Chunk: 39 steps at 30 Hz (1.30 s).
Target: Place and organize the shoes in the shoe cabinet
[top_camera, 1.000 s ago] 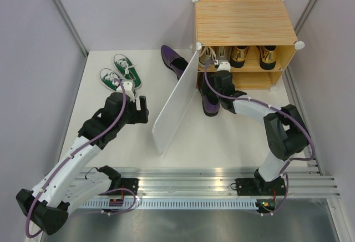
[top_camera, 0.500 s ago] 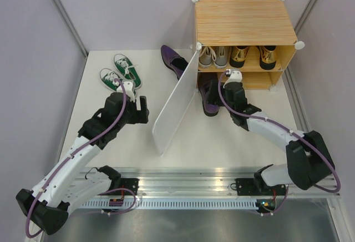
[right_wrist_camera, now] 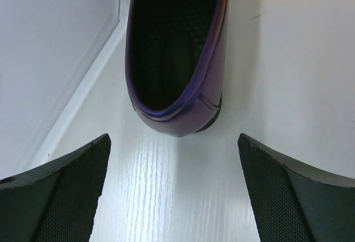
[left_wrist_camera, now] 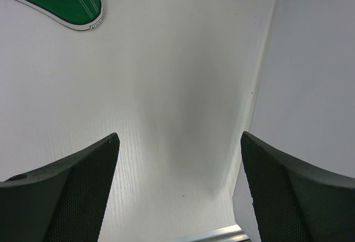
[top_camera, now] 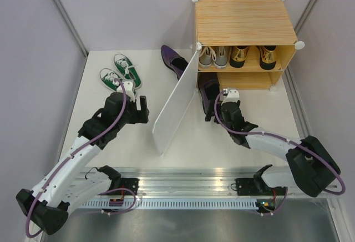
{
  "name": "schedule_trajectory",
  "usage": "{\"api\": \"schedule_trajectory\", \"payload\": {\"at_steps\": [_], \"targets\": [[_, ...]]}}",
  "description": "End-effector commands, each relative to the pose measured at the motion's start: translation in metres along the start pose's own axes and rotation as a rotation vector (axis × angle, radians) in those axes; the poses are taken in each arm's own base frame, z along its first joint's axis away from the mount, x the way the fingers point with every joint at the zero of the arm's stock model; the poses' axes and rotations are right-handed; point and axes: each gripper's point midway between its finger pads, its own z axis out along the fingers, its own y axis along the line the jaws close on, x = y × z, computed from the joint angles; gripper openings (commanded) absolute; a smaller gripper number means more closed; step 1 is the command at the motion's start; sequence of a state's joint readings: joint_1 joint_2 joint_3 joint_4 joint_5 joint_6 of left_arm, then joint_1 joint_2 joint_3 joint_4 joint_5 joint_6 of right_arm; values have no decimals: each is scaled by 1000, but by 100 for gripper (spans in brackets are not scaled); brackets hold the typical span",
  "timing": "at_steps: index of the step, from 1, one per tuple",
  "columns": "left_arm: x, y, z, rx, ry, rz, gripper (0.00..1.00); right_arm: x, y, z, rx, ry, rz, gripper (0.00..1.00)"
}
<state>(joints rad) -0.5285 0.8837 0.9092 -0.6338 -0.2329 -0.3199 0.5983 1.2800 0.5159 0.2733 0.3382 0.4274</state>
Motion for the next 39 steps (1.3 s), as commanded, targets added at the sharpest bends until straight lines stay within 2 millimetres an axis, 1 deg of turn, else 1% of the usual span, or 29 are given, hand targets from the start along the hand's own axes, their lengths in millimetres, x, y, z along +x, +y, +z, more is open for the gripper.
{"api": "schedule_trajectory", "payload": {"at_steps": [1, 2, 3, 4, 5, 6, 8, 9, 10, 13, 15, 18, 19, 20, 22, 23, 25, 26, 28, 29, 31, 32, 35, 38, 39], "targets": [[-5, -1, 2, 10, -24, 29, 92, -9, 7, 15, -14, -71, 25, 98], [-5, -1, 2, 9, -23, 30, 92, -8, 9, 19, -17, -73, 24, 98], [-5, -1, 2, 12, -21, 30, 92, -1, 8, 24, -12, -59, 16, 98], [-6, -2, 1, 13, -25, 29, 92, -4, 11, 28, -24, -75, 20, 98], [-6, -1, 0, 14, -28, 30, 92, -3, 12, 31, -21, -73, 17, 98], [-6, -2, 0, 14, -29, 28, 92, 5, 9, 37, -3, -53, 10, 97], [-5, -2, 1, 15, -26, 29, 92, 4, 9, 44, 15, -55, 10, 96], [-5, -3, 1, 20, -21, 30, 92, 11, 7, 48, 27, -41, 4, 96], [-4, -3, 2, 21, -19, 30, 92, 8, 8, 51, 24, -54, 9, 96], [-3, -5, 2, 33, -13, 30, 92, 11, 8, 62, 40, -53, 5, 94], [-3, -6, 2, 35, -12, 30, 92, 13, 5, 67, 63, -49, 1, 91], [-3, -6, 2, 35, -12, 30, 92, 7, 7, 70, 65, -67, -4, 86], [-3, -6, 3, 34, -9, 31, 92, 4, 7, 71, 70, -72, -4, 84], [-3, -6, 2, 36, -12, 32, 92, 2, 6, 71, 73, -77, -6, 77], [-3, -6, 2, 38, -11, 30, 92, 0, 7, 72, 72, -83, -18, 70], [-3, -6, 2, 38, -11, 32, 92, -2, 7, 72, 75, -85, -20, 60], [-2, -6, 3, 38, -8, 31, 92, -4, 6, 72, 83, -85, -25, 51], [-3, -7, 3, 38, -10, 31, 92, -8, 7, 70, 84, -91, -26, 41], [-2, -6, 3, 38, -6, 31, 92, -13, 6, 67, 88, -101, -24, 34], [-2, -7, 3, 38, -8, 31, 92, -21, 7, 64, 85, -119, -17, 27], [-2, -7, 3, 38, -8, 31, 92, -29, 7, 60, 87, -130, -13, 23], [-2, -7, 3, 38, -8, 32, 92, -38, 9, 55, 82, -150, -7, 22], [-2, -7, 3, 38, -8, 32, 92, -55, 10, 49, 77, -169, -4, 22], [-2, -7, 3, 42, -7, 33, 92, -70, 6, 49, 62, -186, 9, 19], [-2, -7, 3, 43, -7, 32, 92, -74, 11, 51, 39, -188, 7, 18]]}}
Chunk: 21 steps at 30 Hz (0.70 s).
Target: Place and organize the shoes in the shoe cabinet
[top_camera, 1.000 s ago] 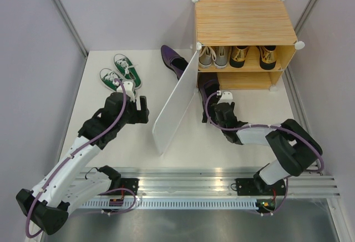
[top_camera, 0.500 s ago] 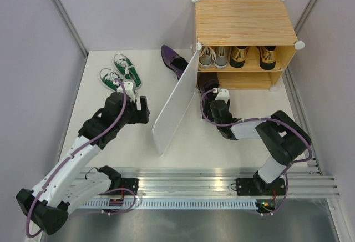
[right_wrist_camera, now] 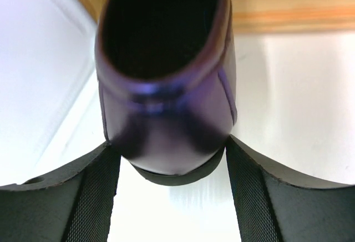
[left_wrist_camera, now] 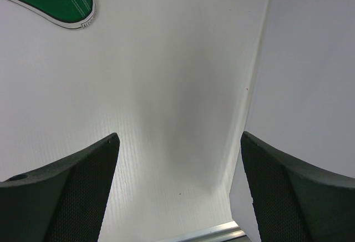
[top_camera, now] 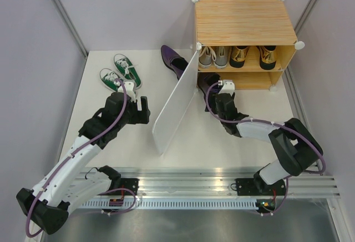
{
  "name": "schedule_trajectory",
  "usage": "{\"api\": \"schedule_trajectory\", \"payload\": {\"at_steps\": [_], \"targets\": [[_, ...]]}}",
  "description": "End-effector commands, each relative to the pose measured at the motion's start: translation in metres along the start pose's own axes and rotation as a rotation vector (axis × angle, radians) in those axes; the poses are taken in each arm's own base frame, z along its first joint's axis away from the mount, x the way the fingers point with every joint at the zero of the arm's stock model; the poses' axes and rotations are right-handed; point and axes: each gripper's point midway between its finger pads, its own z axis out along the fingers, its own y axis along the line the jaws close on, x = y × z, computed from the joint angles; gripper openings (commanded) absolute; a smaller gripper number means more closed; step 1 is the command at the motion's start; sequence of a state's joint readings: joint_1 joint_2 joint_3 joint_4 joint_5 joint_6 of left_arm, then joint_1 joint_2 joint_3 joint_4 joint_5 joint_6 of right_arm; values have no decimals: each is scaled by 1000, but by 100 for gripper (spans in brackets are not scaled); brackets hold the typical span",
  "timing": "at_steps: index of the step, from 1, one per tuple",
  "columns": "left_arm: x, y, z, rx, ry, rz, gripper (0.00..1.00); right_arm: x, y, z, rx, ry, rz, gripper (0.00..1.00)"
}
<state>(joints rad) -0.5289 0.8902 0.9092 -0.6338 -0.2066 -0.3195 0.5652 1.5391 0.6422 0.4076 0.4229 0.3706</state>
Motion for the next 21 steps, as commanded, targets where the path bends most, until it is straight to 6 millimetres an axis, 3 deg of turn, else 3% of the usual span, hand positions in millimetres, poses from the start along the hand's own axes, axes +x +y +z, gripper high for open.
{"api": "schedule_trajectory", "payload": {"at_steps": [1, 5, 21], "targets": [[-5, -3, 2, 20, -20, 32, 92, -66, 17, 2, -65, -147, 52, 17], [-4, -3, 2, 20, -19, 30, 92, -67, 19, 17, -88, -128, 28, 12], [-1, -4, 5, 22, -1, 36, 92, -73, 26, 63, -140, -144, -1, 10]]}}
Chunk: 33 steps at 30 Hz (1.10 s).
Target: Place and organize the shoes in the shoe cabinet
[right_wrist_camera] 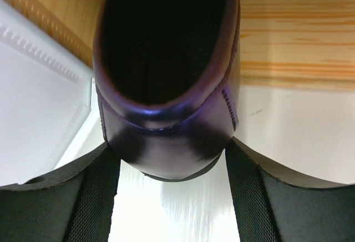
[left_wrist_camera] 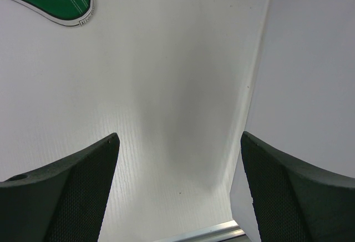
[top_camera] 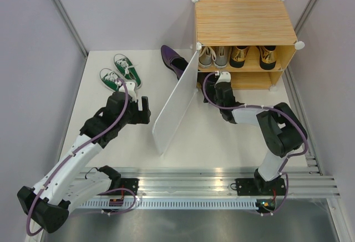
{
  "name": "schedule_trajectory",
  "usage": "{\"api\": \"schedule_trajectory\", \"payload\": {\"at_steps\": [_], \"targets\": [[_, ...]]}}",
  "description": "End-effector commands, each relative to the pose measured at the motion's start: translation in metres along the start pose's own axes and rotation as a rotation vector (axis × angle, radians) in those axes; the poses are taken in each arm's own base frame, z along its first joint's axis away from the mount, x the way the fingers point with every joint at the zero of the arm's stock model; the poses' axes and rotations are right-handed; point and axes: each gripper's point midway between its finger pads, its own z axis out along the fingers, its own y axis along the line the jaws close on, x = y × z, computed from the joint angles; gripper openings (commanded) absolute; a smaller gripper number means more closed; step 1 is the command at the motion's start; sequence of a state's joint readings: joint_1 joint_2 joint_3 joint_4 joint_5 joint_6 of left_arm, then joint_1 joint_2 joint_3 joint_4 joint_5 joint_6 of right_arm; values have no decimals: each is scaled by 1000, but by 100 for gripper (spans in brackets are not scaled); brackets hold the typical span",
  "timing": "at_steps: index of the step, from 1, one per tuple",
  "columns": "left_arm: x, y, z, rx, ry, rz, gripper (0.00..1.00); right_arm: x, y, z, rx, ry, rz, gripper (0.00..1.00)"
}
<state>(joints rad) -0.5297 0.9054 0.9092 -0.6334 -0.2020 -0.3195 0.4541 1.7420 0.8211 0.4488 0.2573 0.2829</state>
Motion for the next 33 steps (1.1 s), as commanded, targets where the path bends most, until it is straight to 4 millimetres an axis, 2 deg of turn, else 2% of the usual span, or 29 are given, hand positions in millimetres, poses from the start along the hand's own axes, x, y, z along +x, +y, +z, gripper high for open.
{"api": "schedule_trajectory", "payload": {"at_steps": [1, 8, 13, 22, 29, 32, 33], "targets": [[-4, -3, 2, 22, -18, 33, 92, -58, 21, 10, -72, -167, 28, 10], [-4, -4, 3, 21, -15, 35, 92, -67, 26, 22, -81, -191, 42, 8], [-4, -2, 2, 15, -17, 35, 92, -63, 30, 36, -83, -169, 37, 7], [-21, 21, -12, -104, -120, -7, 92, -63, 39, 54, -103, -160, 45, 9], [-22, 24, -12, -117, -124, -10, 92, -58, 45, 70, -114, -142, 50, 13], [-22, 24, -13, -121, -127, -9, 92, -51, 44, 74, -110, -124, 47, 34], [-22, 25, -13, -123, -127, -9, 92, -50, 43, 73, -108, -121, 45, 47]]}}
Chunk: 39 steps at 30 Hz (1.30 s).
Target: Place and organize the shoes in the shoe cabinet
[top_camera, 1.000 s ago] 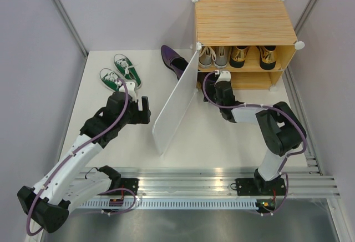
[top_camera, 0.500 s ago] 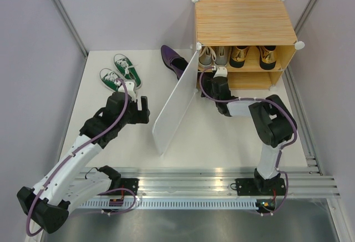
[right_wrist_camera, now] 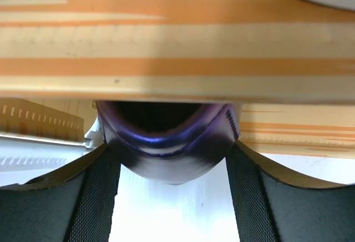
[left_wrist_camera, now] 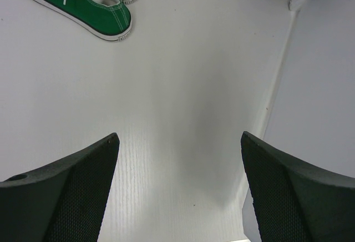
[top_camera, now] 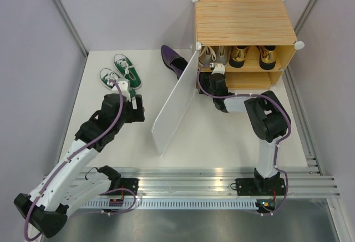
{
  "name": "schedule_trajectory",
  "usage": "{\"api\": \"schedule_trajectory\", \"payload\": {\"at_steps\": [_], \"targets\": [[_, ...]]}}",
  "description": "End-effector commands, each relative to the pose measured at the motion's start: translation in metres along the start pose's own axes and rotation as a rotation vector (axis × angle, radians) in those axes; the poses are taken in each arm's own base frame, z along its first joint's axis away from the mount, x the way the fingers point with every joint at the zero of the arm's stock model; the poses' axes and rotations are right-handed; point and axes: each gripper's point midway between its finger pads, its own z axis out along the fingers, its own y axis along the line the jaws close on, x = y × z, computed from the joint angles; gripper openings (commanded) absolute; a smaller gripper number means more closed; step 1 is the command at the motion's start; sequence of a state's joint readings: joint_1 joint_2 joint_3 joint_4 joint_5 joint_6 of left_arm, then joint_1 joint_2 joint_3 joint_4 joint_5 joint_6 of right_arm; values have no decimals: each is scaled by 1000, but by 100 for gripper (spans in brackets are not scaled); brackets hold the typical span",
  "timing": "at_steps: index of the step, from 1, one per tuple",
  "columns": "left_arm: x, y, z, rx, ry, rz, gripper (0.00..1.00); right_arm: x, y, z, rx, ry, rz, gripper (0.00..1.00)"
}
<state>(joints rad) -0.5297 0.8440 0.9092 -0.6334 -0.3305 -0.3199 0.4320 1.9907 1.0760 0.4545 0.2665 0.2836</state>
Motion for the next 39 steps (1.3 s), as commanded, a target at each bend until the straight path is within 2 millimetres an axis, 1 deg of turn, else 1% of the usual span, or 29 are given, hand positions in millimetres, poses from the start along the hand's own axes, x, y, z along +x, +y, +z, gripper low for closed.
{"api": "schedule_trajectory", "payload": {"at_steps": [1, 2, 3, 6, 8, 9, 13, 14, 15, 16, 18, 19, 21, 23, 24, 25, 26, 27, 28, 29, 30, 31, 32, 33, 34, 35, 36, 37, 39], "targets": [[-6, 4, 2, -24, -34, 6, 92, -36, 35, 6, -131, -104, 38, 52], [-6, 4, 1, -24, -34, 6, 92, -32, 32, 4, -124, -98, 35, 56], [-7, 4, 1, -25, -36, 5, 92, -33, 33, 2, -127, -101, 37, 63], [-7, 6, 1, -32, -40, 5, 92, -28, 29, -3, -119, -92, 33, 71], [-9, 8, 0, -44, -47, 2, 93, -24, 27, -5, -116, -80, 35, 74], [-8, 9, 0, -47, -48, 2, 93, -27, 27, -7, -118, -86, 35, 78], [-10, 12, -1, -63, -59, -1, 93, -22, 25, -14, -118, -71, 33, 87], [-10, 12, -1, -65, -58, 0, 93, -22, 25, -16, -122, -69, 31, 90], [-10, 13, -2, -66, -59, -3, 93, -25, 26, -20, -127, -76, 31, 98], [-11, 13, -1, -69, -61, -2, 93, -23, 24, -22, -127, -70, 31, 98], [-11, 13, -2, -70, -62, -3, 93, -33, 25, -31, -132, -87, 35, 98], [-11, 14, -2, -73, -62, -3, 93, -29, 23, -34, -130, -78, 36, 98], [-11, 14, -2, -72, -61, -3, 94, -33, 24, -41, -138, -83, 43, 98], [-11, 14, -2, -73, -62, -4, 94, -29, 20, -45, -125, -59, 44, 98], [-11, 14, -2, -73, -63, -5, 94, -31, 20, -49, -122, -59, 55, 98], [-11, 14, -2, -74, -62, -5, 94, -22, 13, -52, -99, -34, 55, 98], [-10, 14, -1, -75, -60, -3, 94, -21, 11, -56, -94, -35, 57, 98], [-11, 15, -2, -76, -61, -4, 94, -29, 10, -65, -98, -60, 74, 98], [-11, 15, -2, -76, -61, -4, 94, -20, 4, -72, -86, -59, 79, 98], [-11, 15, -1, -76, -61, -4, 94, -20, 1, -78, -83, -68, 85, 98], [-12, 14, -2, -74, -64, -5, 94, -29, -2, -89, -82, -99, 94, 98], [-11, 15, -2, -76, -62, -5, 94, -19, -8, -95, -67, -89, 92, 98], [-12, 15, -2, -76, -64, -5, 94, -19, -11, -99, -63, -94, 94, 98], [-12, 14, -2, -74, -64, -5, 94, -26, -13, -107, -63, -114, 97, 98], [-12, 15, -2, -75, -65, -6, 94, -19, -18, -112, -50, -100, 92, 98], [-12, 15, -2, -76, -66, -6, 94, -19, -22, -116, -39, -106, 93, 98], [-12, 15, -2, -75, -65, -6, 94, -26, -23, -124, -40, -129, 99, 98], [-12, 15, -2, -79, -67, -6, 94, -19, -29, -128, -27, -118, 96, 98], [-12, 16, -3, -79, -67, -6, 94, -22, -35, -136, -12, -136, 115, 98]]}}
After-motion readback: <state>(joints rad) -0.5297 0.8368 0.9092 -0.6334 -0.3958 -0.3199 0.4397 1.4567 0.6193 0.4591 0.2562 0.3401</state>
